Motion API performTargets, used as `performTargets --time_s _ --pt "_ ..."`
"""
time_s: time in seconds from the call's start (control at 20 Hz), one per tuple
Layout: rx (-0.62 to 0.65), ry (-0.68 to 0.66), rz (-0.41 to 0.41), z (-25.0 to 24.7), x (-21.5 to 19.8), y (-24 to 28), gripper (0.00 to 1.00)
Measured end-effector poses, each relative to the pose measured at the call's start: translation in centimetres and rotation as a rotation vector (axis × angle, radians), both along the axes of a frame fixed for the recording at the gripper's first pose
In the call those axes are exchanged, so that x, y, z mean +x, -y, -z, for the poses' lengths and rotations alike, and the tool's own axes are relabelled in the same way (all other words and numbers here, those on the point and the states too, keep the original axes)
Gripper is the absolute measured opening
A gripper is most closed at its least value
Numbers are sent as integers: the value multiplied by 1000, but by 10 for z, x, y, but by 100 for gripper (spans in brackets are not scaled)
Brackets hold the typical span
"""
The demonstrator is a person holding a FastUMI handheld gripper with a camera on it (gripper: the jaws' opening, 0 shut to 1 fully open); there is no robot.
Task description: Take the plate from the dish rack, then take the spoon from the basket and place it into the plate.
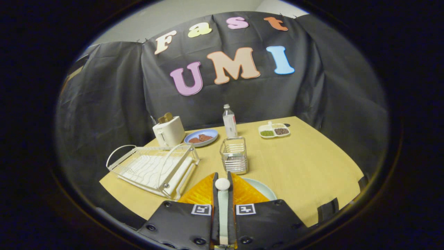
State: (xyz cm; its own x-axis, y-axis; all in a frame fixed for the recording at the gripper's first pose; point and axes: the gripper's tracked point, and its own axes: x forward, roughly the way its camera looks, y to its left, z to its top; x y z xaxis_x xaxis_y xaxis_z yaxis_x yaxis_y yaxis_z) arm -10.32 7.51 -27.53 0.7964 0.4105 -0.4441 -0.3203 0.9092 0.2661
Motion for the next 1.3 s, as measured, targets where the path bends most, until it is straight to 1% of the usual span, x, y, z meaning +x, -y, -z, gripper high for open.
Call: performTargets --time_s 0.25,0.35,0.5,0.8,1.05,1.3 --pt "-30 -24 1 24 -3 6 12" --pt "-17 -36 -11 18 -5 5 27" --pt "-25 10 -32 -16 2 5 50" --pt "-18 166 -27 -116 32 -3 97" --pt "-2 271 17 -180 52 2 97" --pt "-26 329 13 -210 56 -3 97"
